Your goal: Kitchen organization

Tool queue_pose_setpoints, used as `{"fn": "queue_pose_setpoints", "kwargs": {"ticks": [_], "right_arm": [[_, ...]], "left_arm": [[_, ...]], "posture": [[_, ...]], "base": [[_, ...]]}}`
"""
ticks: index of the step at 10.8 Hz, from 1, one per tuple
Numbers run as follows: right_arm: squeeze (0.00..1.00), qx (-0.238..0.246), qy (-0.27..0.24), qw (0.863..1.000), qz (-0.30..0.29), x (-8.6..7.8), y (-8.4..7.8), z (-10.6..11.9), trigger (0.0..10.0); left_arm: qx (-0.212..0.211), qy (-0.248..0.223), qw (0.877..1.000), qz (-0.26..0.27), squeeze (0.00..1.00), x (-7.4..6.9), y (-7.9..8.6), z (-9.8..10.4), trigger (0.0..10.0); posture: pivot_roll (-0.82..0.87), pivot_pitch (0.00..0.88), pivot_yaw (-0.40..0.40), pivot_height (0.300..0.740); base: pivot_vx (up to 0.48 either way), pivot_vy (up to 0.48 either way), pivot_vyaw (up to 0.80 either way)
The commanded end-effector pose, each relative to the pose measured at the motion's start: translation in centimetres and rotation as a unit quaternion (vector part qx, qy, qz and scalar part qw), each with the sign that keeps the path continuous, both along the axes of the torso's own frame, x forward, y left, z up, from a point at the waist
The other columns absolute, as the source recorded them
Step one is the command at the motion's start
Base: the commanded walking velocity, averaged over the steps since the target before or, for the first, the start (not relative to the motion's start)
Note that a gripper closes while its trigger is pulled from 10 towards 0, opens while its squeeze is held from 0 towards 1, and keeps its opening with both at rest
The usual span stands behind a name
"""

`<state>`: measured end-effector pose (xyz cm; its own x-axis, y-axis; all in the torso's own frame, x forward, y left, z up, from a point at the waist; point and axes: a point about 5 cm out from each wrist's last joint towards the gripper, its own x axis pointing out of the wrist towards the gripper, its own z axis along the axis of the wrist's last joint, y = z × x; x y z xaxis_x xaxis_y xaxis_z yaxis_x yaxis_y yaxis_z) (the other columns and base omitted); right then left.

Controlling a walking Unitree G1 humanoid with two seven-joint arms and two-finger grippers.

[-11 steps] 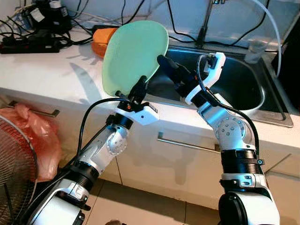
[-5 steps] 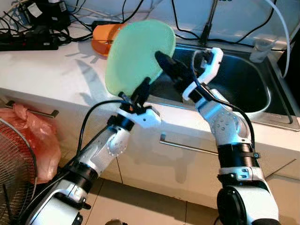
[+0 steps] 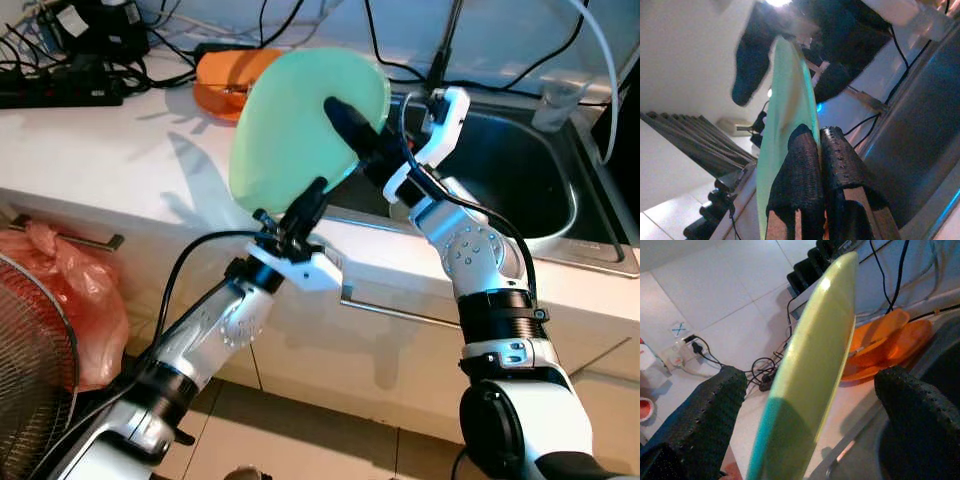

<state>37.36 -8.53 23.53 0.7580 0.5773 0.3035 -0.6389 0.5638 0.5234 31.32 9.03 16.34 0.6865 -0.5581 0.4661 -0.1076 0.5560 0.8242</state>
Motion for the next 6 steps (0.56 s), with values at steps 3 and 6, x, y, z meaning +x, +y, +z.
{"fn": "queue_pose_setpoints", "kwargs": {"ticks": [3, 6], "right_arm": [[0.00, 0.056, 0.064, 0.996, 0.007, 0.9, -0.3, -0.1, 10.0], [0.00, 0.074, 0.113, 0.990, -0.028, 1.7, -0.9, -0.4, 10.0]], "left_arm": [[0.016, -0.026, 0.999, -0.018, 0.00, -0.8, 0.1, 0.7, 0.0], [0.019, -0.028, 0.999, -0.019, 0.00, -0.9, 0.0, 0.9, 0.0]], "posture": [[-0.01, 0.102, -0.019, 0.740], [-0.01, 0.106, -0.023, 0.740]], "base": [[0.000, 0.000, 0.00], [0.000, 0.000, 0.00]]}}
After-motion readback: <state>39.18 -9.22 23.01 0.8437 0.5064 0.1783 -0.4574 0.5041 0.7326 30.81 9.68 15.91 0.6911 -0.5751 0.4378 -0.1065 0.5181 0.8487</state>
